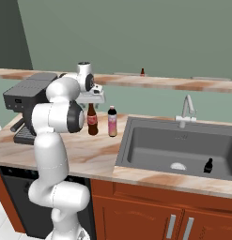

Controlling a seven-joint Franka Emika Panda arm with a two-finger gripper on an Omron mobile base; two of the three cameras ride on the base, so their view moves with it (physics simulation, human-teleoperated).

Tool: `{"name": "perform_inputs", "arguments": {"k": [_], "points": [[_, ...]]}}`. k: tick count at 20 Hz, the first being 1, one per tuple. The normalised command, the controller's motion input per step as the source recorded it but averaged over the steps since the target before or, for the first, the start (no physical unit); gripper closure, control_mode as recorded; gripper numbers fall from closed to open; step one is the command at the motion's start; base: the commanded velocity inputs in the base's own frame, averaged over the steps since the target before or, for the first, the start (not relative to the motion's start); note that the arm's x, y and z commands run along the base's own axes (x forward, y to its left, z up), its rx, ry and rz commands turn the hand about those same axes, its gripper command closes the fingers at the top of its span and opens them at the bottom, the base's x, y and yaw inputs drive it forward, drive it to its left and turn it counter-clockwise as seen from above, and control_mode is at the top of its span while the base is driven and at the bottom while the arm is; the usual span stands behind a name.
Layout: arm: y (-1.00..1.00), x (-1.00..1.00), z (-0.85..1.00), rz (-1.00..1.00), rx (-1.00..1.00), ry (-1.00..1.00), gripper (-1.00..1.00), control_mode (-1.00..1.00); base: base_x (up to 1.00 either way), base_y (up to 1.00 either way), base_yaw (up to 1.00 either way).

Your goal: Place the large bottle from the dining counter next to the other large bottle outside the sink, and place the small bottle from the dining counter next to the other small bottle inside the sink.

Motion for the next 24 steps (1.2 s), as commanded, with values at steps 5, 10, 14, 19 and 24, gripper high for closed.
{"name": "perform_inputs", "arguments": {"k": [5, 10, 14, 19, 24], "points": [[0.0, 0.0, 0.0, 0.0, 0.0, 0.0, -1.0, -1.0, 0.0, 0.0, 0.0], [0.0, 0.0, 0.06, 0.0, 0.0, 0.0, -1.0, -1.0, 0.0, 0.0, 0.0], [0.0, 0.0, 0.34, 0.0, 0.0, 0.0, -1.0, -1.0, 0.0, 0.0, 0.0], [0.0, -0.06, 0.38, 0.0, 0.0, 0.0, -1.0, -1.0, 0.0, 0.0, 0.0], [0.0, -0.37, 0.4, 0.0, 0.0, 0.0, -1.0, -1.0, 0.0, 0.0, 0.0]]}}
